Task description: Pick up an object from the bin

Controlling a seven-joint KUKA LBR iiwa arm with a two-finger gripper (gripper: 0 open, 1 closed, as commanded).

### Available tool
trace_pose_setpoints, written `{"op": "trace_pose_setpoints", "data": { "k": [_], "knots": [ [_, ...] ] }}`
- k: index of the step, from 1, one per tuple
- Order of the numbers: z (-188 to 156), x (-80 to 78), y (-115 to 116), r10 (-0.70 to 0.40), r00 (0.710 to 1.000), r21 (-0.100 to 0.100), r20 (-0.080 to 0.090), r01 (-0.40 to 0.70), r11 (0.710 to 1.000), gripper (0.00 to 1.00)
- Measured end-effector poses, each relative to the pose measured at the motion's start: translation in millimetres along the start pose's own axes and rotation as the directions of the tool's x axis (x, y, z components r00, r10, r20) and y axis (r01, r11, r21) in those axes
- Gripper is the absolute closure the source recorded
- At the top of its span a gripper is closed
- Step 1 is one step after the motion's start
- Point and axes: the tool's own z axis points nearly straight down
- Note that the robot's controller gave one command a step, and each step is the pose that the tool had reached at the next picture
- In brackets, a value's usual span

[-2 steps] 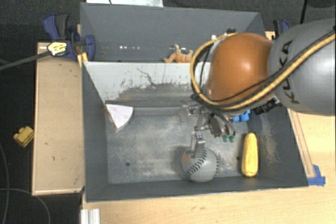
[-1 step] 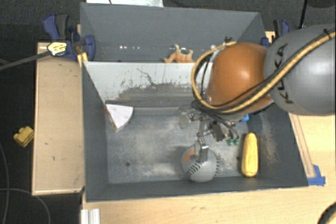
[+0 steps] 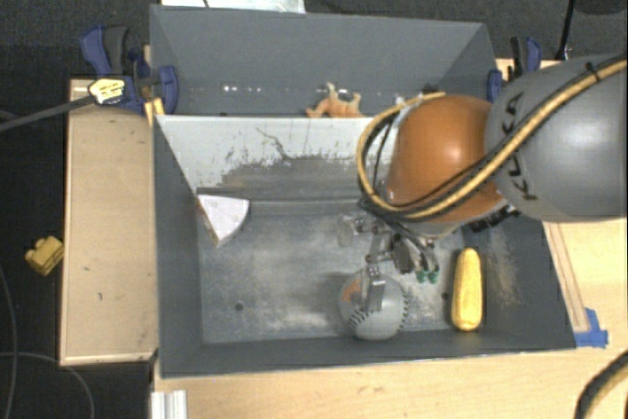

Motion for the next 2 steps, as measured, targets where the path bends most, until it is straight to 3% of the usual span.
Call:
{"op": "trace_pose_setpoints", "data": {
  "k": [1, 2],
  "knots": [
    [15, 2.4, -13, -0.188, 0.982, -0.001, -0.002, 0.188, 0.982, 0.0],
    [35, 4.2, -20, -0.128, 0.992, -0.002, -0.001, 0.128, 0.992, 0.0]
  ]
}}
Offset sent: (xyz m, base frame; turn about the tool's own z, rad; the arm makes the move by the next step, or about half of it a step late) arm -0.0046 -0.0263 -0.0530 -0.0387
